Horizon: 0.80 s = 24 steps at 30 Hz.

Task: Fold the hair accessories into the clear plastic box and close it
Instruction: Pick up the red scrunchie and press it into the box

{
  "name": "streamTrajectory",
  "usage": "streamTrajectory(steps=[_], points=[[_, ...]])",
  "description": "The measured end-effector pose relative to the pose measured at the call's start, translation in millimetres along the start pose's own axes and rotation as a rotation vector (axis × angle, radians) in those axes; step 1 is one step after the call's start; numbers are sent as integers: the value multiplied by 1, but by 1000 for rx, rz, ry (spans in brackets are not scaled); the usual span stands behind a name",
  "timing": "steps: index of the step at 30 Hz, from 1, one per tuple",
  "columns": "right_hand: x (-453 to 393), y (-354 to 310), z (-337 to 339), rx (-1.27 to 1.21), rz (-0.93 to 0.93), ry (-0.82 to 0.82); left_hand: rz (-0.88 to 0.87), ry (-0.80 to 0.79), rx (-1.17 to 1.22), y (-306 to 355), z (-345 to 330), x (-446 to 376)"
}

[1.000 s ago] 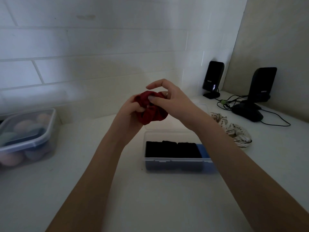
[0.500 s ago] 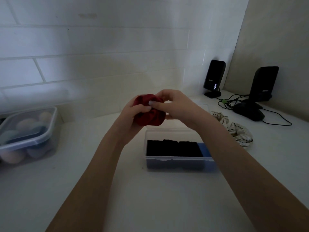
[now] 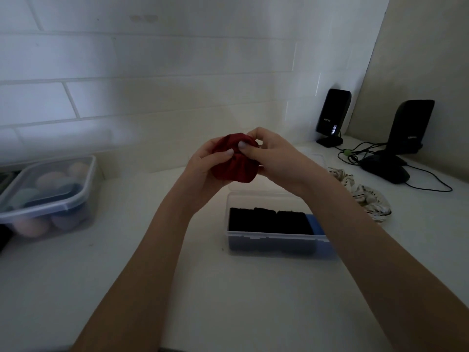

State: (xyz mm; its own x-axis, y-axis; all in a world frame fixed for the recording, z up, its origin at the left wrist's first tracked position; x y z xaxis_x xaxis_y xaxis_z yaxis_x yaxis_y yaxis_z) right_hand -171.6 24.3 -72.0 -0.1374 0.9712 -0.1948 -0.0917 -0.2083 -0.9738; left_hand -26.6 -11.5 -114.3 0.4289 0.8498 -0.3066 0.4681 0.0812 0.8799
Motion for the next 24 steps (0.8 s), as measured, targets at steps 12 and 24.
streamTrajectory(steps=[12,24], points=[[34,3,14,-107,-223,-7,51,-26,-409,13,-20,30],[60,42,4,443,-147,180,22,168,-1154,9,-51,70]])
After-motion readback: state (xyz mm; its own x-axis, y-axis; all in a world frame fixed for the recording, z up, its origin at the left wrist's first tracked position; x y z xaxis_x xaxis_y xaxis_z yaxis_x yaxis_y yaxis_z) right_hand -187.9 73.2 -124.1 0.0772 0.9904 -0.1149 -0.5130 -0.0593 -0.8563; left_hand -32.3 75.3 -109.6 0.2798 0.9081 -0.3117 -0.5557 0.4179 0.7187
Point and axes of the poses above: each hand's wrist, its own x-axis away from the middle knuckle, its own z-axis out of the back of the hand, y = z × x, the point moved 1 cm from there along -x, towards the middle knuckle, and after that the axes turned 3 degrees about -x, right-handed, at the moved point
